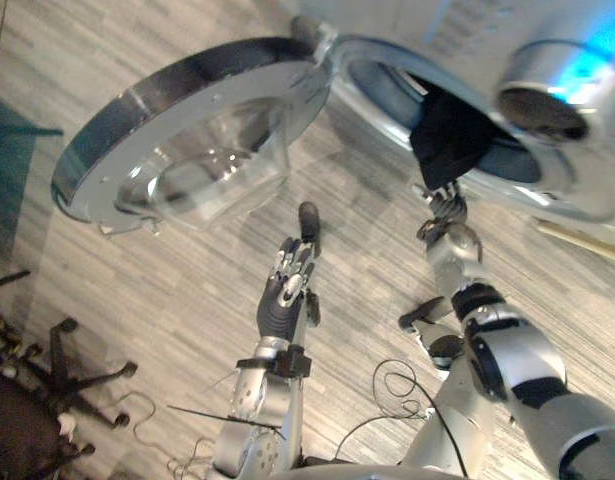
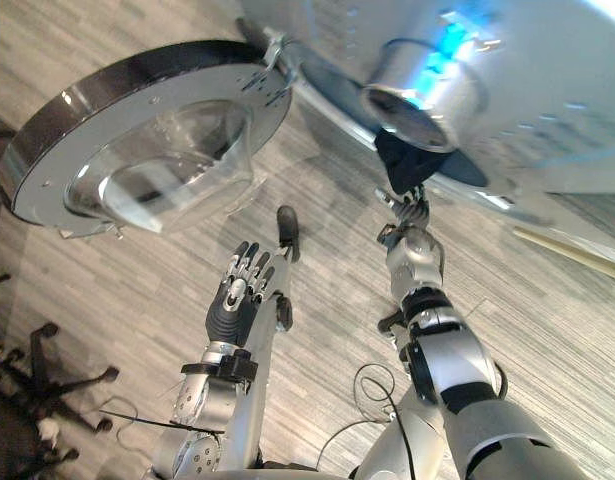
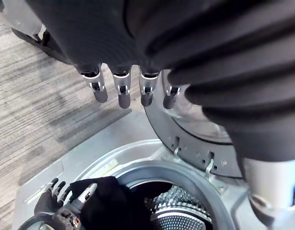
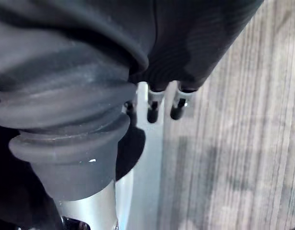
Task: Pick up the laundry basket with both hands and put the clothes into the washing machine.
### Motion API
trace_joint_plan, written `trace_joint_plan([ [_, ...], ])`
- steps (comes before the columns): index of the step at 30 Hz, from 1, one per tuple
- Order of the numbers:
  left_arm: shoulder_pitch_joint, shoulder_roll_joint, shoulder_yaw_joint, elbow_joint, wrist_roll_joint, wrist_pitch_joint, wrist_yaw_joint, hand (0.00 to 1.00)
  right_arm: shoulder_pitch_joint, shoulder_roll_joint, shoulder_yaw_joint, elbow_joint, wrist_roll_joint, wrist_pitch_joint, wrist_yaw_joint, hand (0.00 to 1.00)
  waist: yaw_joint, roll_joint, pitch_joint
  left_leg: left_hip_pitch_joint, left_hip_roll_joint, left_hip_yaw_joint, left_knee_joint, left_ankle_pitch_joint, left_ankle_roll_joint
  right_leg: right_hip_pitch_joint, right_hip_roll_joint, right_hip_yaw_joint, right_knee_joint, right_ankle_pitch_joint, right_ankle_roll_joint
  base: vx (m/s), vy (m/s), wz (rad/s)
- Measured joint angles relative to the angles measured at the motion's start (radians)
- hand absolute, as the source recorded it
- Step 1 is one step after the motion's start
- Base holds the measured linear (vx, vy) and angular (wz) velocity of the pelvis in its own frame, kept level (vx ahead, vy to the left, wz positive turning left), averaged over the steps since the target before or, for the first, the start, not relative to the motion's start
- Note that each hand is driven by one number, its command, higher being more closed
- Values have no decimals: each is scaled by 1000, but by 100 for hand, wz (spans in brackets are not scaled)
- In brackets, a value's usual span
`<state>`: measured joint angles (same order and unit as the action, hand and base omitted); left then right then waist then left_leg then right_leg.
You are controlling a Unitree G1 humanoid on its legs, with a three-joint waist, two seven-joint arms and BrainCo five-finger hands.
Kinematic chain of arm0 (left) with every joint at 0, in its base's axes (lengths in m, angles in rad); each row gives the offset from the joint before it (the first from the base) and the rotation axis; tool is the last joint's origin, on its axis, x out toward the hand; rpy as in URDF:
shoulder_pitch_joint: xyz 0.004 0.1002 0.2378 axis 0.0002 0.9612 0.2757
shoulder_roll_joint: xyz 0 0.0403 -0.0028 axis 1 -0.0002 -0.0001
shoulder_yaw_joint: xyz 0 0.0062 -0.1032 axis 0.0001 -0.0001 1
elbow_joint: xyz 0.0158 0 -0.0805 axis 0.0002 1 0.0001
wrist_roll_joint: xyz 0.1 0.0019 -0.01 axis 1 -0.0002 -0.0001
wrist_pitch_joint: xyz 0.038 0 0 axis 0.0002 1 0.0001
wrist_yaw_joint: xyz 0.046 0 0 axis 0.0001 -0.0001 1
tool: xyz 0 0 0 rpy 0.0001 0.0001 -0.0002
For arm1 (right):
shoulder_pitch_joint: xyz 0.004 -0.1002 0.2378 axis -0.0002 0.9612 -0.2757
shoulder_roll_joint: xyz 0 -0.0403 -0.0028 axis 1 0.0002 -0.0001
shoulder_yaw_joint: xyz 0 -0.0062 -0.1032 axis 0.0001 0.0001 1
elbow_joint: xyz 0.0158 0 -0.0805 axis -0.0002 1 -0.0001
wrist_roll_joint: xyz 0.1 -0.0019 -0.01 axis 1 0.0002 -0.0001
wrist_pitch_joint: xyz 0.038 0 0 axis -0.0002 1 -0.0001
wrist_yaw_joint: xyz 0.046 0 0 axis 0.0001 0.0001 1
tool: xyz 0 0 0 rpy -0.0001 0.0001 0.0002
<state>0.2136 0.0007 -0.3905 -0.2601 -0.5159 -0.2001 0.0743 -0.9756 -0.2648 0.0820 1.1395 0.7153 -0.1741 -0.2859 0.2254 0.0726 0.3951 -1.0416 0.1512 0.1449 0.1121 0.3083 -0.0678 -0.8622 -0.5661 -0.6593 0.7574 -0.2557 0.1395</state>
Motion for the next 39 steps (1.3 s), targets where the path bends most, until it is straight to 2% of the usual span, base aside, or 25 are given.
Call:
trace_joint_plan([
  [2, -1, -2, -1, -9, 0, 0, 6, 0, -61, -5, 44, 39, 36, -4, -3, 0, 12, 2, 1, -16, -18, -7, -1, 6, 1, -15, -29, -5, 38, -20, 2, -16, -19, 32],
  [4, 0, -6, -1, -10, 0, 0, 14, 0, -87, -2, 74, 49, 53, -5, -4, 0, 15, 2, 1, -18, -24, -15, -2, 9, 1, -15, -35, -9, 48, -25, -1, -17, -26, 25],
  [5, 0, -9, -6, -11, 0, 0, 15, 0, -119, -2, 105, 50, 71, -12, -4, 100, 17, 2, 1, -19, -29, -22, -9, 13, -5, -15, -38, -15, 53, -28, -2, -24, -24, 15],
  [7, -1, -9, -17, -18, 0, 0, 15, 0, -160, -13, 122, 54, 91, -11, -12, 100, 21, 2, 1, -28, -34, -33, -11, 17, -7, -15, -46, -24, 65, -45, 4, -35, -24, 19],
  [10, 0, -9, -38, -20, 0, 0, 21, 0, -185, -42, 105, 53, 100, -11, -54, 100, 48, 4, 2, -34, -35, -53, -28, 37, -13, -15, -48, -42, 86, -53, -4, -34, -22, 16],
  [14, 7, -11, -41, -22, -2, 1, 19, 0, -213, -128, 42, -147, 95, 5, -117, 100, 61, 6, 3, -36, -27, -65, -27, 52, -8, -7, -42, -55, 90, -56, -10, -35, -18, 1],
  [16, 7, -10, -41, -21, -2, 1, 15, 0, -228, -207, -20, -383, 74, -43, -135, 100, 58, 10, 6, -36, -15, -66, -19, 54, -6, 3, -28, -55, 73, -51, -9, -52, 1, -15],
  [17, 7, -9, -40, -20, -2, 1, 14, 0, -240, -237, -36, -444, 57, -64, -144, 100, 56, 10, 7, -36, -11, -67, -13, 54, -6, 8, -24, -56, 69, -48, -8, -57, 10, -17],
  [18, 7, -6, -39, -9, -2, 1, 14, 0, -256, -294, -74, -569, 23, -100, -160, 100, 49, 10, 7, -31, -6, -67, -7, 54, -6, 17, -19, -55, 64, -45, -6, -54, 7, -18],
  [19, 0, 1, -40, 6, -2, 3, 11, 0, -240, -295, -94, -605, -25, -176, -176, 100, 55, 11, 8, -25, 1, -64, -6, 53, -6, 22, -9, -52, 55, -39, -8, -63, 5, -18],
  [21, 4, 5, -37, 17, -2, 3, 7, 0, -181, -253, -137, -721, -48, -135, -222, 100, 53, 8, 12, -24, 9, -62, -5, 53, -6, 23, -2, -53, 47, -31, -12, -31, -12, -14],
  [23, 3, 8, -31, 30, -2, 6, 0, 0, -140, -245, -174, -792, -121, -98, -247, 100, 51, 6, 13, -20, 10, -62, -2, 53, -6, 39, 4, -61, 35, -28, -9, 4, -8, 4],
  [25, 4, 17, -33, 35, -3, 6, -9, 0, -79, -190, -247, -848, -159, -88, -270, 100, 54, 4, 15, -7, 10, -64, -2, 53, -6, 79, 13, -85, 11, -26, -6, 50, -18, 15],
  [26, 6, 34, -36, 36, -3, 6, -9, 0, -35, -141, -292, -889, -185, -88, -282, 0, 58, 3, 15, 10, 11, -63, -1, 42, 10, 108, 23, -93, -11, -23, -1, 87, -27, 11],
  [28, 9, 57, -35, 35, -3, 6, -10, 0, 6, -105, -284, -913, -220, -96, -289, 0, 51, 6, 18, 31, 10, -59, 9, 20, 39, 119, 17, -81, 25, -12, 5, 101, -59, 13],
  [29, 10, 62, -32, 34, -3, 5, -12, 0, 13, -97, -266, -913, -231, -98, -297, 0, 44, 9, 20, 37, 11, -61, 17, 14, 46, 87, -8, -50, 81, 10, -12, 78, -103, 5],
  [30, 9, 59, -29, 34, -5, 4, -16, 0, 17, -86, -216, -913, -252, -102, -309, 0, 41, 13, 22, 40, 20, -61, 29, 13, 47, 36, -12, 6, 56, -18, 33, -21, -142, 4],
  [31, 9, 62, -30, 35, -10, 2, -29, 0, 8, -77, -157, -913, -257, -115, -314, 0, 37, 12, 26, 43, 23, -59, 41, 10, 43, 31, -8, 14, -72, 49, 14, -44, -115, -10],
  [32, 12, 52, -29, 37, -16, 0, -31, 0, -6, -68, -130, -911, -255, -117, -313, 0, 43, 26, 33, 42, 44, -59, 52, 8, 39, 40, 16, 8, -78, 50, 10, -48, -178, -31],
  [33, 31, 42, -31, 32, -22, 0, -31, 0, -17, -34, -77, -889, -253, -122, -311, 0, 48, 25, 46, 45, 71, -59, 79, 3, 34, 52, 32, -7, -44, 65, -12, 32, -209, -19],
  [34, 50, 42, -37, 33, -22, 2, -37, 0, 1, -11, -38, -846, -248, -122, -303, 0, 31, 27, 47, 60, 77, -65, 94, -2, 36, -15, -23, 31, 134, 107, -79, 22, -237, -7],
  [35, 50, 43, -33, 33, -23, 1, -38, 0, 11, -4, -28, -833, -243, -121, -293, 0, 37, 26, 48, 64, 86, -62, 99, -3, 35, -65, -42, 62, 168, 76, -45, -10, -169, 19],
  [36, 53, 43, -28, 32, -23, -2, -36, 0, 16, 28, -21, -825, -238, -121, -275, 0, 42, 20, 47, 66, 97, -60, 112, -18, 17, -55, -13, 36, 10, 91, -19, -91, -157, 5],
  [37, 64, 36, -6, 38, -22, -4, -29, 0, 34, 82, 8, -822, -231, -111, -235, 0, 37, 20, 51, 66, 127, -71, 149, -76, -59, -33, 9, -1, -78, 203, -75, -87, -166, -11],
  [39, 64, 38, -9, 50, -22, 1, -30, 0, 77, 108, 42, -837, -233, -100, -185, 0, 29, -4, 51, 68, 148, -66, 148, -80, -63, -30, 37, 3, -102, 205, -78, -36, -149, -20],
])
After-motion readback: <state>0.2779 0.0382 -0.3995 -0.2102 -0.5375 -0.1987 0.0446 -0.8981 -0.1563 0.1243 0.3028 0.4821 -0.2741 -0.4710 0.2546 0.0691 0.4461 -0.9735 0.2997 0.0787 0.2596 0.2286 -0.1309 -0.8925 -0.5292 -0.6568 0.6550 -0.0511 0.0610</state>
